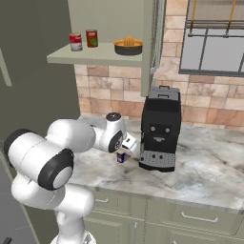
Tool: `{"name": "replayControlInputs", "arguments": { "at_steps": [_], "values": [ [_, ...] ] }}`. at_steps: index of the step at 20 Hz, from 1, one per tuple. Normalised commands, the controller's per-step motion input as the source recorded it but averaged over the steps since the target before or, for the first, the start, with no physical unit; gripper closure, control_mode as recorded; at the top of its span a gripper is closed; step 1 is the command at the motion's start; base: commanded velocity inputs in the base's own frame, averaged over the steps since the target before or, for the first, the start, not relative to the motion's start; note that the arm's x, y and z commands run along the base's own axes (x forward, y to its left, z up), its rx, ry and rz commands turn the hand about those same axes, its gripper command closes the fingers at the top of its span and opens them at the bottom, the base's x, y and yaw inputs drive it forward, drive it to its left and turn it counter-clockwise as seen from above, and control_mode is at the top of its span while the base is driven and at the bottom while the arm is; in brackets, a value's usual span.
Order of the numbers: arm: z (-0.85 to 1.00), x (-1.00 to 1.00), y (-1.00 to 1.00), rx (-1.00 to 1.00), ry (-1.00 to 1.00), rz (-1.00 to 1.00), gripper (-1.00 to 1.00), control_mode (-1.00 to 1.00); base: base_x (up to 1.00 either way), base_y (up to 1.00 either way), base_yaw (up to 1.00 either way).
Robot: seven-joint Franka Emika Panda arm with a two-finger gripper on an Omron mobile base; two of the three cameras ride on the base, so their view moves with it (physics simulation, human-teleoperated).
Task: Pick the cans from the counter and place them in their designated side in the cabinet.
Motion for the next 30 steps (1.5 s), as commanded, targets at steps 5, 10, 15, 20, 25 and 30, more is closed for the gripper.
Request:
{"name": "replayControlInputs", "arguments": {
  "at_steps": [5, 10, 15, 20, 25, 30],
  "values": [
    [-0.25, 0.15, -0.05, 0.01, 0.03, -0.01, -1.0, -1.0, 0.0, 0.0, 0.0],
    [-0.25, 0.16, -0.01, 0.0, 0.03, -0.01, 1.0, -1.0, 0.0, 0.0, 0.0],
    [-0.02, 0.0, -0.05, 0.01, 0.0, -0.01, 1.0, -1.0, 0.0, 0.0, 0.0],
    [0.3, -0.02, -0.03, 0.05, -0.08, 0.0, 1.0, -1.0, 0.0, 0.0, 0.0],
    [0.57, -0.14, 0.03, 0.07, -0.13, 0.0, 1.0, -1.0, 0.0, 0.0, 0.0],
    [0.61, -0.21, 0.16, 0.07, -0.14, 0.0, 1.0, -1.0, 0.0, 0.0, 0.0]
  ]
}}
